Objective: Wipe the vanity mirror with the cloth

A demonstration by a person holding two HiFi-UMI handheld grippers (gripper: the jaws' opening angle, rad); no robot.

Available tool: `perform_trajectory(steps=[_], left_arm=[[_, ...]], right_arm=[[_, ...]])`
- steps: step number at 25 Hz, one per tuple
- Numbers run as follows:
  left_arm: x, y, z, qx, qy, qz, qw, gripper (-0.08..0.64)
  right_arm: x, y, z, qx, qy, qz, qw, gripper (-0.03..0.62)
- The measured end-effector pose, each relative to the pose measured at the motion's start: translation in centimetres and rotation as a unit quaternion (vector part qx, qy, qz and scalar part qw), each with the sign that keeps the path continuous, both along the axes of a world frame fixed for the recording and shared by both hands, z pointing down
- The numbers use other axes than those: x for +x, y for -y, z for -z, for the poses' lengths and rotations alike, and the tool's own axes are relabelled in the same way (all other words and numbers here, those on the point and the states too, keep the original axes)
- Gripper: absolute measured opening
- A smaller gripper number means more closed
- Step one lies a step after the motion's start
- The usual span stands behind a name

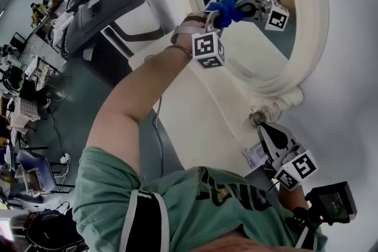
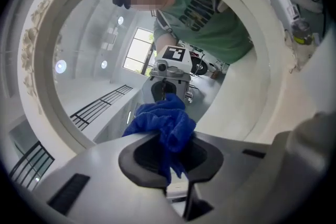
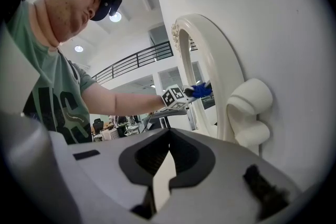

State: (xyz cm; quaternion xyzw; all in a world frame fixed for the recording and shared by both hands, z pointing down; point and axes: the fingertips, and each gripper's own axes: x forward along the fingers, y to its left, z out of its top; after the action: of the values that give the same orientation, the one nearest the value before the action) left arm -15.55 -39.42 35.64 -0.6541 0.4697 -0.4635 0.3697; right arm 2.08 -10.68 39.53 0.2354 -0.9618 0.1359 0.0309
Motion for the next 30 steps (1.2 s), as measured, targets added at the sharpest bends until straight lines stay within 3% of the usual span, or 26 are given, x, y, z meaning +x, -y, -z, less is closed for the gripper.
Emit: perform_trajectory(steps=[6, 14, 22, 27, 30], left_arm=[[0.0, -0.8, -11.0, -0.081, 0.026, 0.003, 0.9963, 0.064], [0.1, -1.6, -20.9, -0.182, 0.047, -0.01, 0.9822, 0.064], [0.2, -1.4, -22.1, -0.202, 0.069, -0.021, 0.9768, 0.064], [-0.4, -1.8, -21.2, -0.241, 0.032, -0.007, 0.9699, 0.064], [-1.9, -0.4, -15.7, -0.202, -0.015, 0.002, 0.9792, 0.064]], right_arm=[[-0.5, 0.0, -0.9, -0.021, -0.01, 0.005, 1.0, 0.012], [-0.3, 0.7, -1.4, -0.037, -0.012, -0.005, 0.999, 0.012], [-0.1, 1.1, -1.3, -0.03, -0.009, -0.01, 0.999, 0.012], [0.1, 0.8, -0.3, -0.007, -0.009, -0.014, 1.0, 0.012], [0.9, 1.0, 0.0, 0.003, -0.006, -0.023, 1.0, 0.012]])
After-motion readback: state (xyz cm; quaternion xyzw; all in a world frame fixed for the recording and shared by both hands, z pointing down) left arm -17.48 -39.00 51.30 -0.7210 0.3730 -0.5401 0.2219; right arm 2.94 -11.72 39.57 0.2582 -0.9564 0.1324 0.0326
